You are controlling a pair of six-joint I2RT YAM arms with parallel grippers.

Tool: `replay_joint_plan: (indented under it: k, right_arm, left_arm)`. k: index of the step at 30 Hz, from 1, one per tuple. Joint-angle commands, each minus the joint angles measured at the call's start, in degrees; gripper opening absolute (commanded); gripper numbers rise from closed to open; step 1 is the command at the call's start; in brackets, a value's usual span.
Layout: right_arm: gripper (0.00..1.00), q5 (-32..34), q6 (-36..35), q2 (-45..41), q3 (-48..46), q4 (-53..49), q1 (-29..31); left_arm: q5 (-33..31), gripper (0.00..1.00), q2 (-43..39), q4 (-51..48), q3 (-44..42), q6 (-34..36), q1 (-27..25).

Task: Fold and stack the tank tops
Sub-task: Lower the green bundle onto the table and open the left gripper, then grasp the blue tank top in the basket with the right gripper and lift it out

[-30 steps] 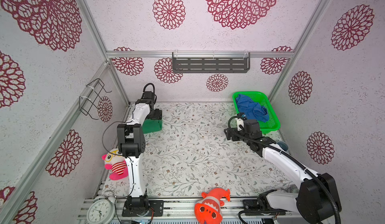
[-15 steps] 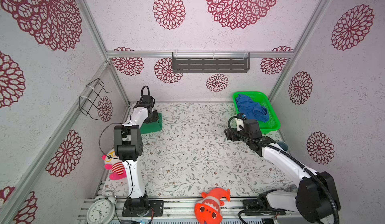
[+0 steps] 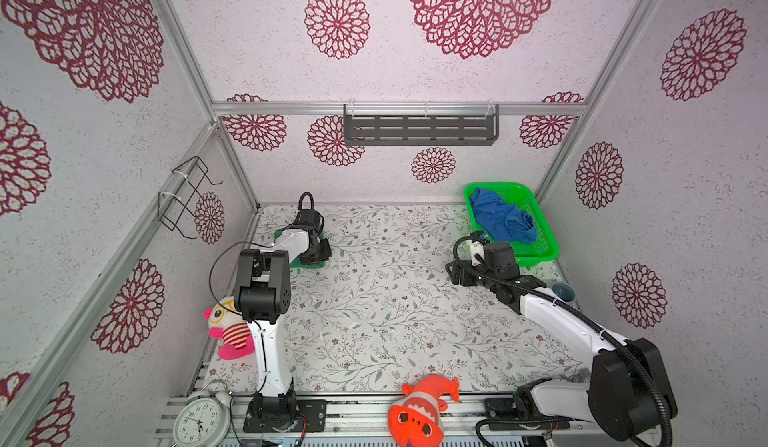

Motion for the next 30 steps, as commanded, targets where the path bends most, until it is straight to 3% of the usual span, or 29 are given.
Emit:
replay_joint_plan:
  k: [1, 5, 9, 14, 17, 22, 30]
  right_arm:
    - [0.83, 0.38, 0.48, -0.58, 2.07, 1.35, -0.49]
    - [0.85, 3.73, 0.63, -0.84, 3.86, 0.25, -1.17]
    - [0.85, 8.04, 1.69, -0.61, 7.29, -2.76, -4.92]
    - [0.85, 6.4, 1.74, 3.11, 14.48, -9.6, -14.17]
    - [0.85, 6.48, 0.33, 7.55, 19.53, -12.68, -20.13]
    - [0.84, 5.91, -1.24, 19.15, 29.52, -14.37, -28.03]
    - [0.84, 5.51, 1.09, 45.09, 55.13, -20.82, -32.22]
  left_arm:
    - [-0.26, 0.49, -5.58, -1.72, 0.57, 1.54, -1.17]
    - [-1.06, 0.67, -11.64, -5.65, 3.65, 3.41, -1.33]
    - [-1.22, 0.78, -17.77, -6.61, 3.72, 3.4, -1.91]
    - [-3.6, 0.8, -25.12, -5.48, -0.84, 1.71, -4.25]
    - [-2.53, 0.8, -31.32, 0.27, -8.95, -1.55, -6.18]
    - [-3.48, 0.82, -39.7, 5.62, -20.93, -7.19, -10.39]
    - [-4.1, 0.87, -49.29, 7.17, -32.55, -13.6, -17.91]
